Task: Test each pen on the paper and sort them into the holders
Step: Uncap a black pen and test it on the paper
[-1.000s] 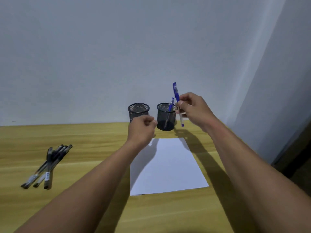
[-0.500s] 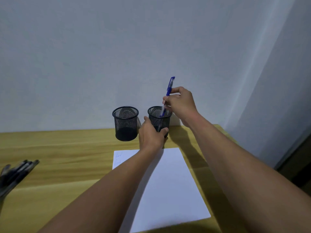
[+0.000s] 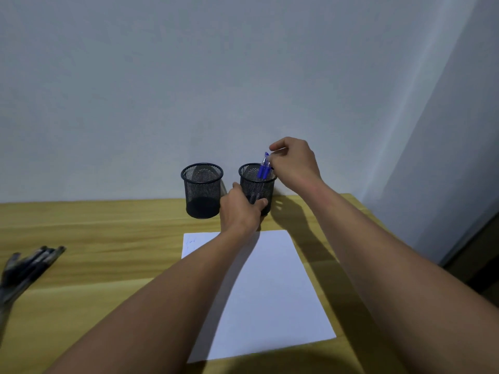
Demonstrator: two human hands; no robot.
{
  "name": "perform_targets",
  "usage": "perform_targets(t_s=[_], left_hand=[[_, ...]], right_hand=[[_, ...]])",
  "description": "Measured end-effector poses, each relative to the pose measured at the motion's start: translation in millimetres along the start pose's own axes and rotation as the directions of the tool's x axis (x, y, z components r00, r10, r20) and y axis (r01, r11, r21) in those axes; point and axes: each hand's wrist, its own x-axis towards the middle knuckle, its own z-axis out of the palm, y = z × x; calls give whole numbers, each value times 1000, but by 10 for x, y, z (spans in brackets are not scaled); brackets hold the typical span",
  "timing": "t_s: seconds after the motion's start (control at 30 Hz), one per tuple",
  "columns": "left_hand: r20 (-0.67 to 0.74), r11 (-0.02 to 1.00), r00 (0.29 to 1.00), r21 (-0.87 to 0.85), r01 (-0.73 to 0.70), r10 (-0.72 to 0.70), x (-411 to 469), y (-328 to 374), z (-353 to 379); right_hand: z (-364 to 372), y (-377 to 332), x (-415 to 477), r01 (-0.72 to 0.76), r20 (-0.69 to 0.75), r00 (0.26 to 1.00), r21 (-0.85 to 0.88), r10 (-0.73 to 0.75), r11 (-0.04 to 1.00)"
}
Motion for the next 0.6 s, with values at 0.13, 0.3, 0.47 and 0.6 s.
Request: perform_targets(t_s=[0.13, 0.3, 0.47, 0.6], left_hand=[[-3, 999, 1000, 35, -14, 14, -224, 67, -305], [-60, 977, 997, 207, -43, 57, -683, -131, -944], [-196, 929, 979, 369, 27, 49, -1087, -434, -1648], [-285, 879, 956, 471, 74, 72, -1339, -723, -2120]], right_hand=[[-75, -149, -199, 138, 128, 984, -87, -127, 987], [37, -388, -555, 272, 373, 909, -186, -188, 944], [398, -738, -1005, 422, 532, 808, -225, -252, 878], [844, -963, -1364, 501, 654, 707, -195, -269, 843]])
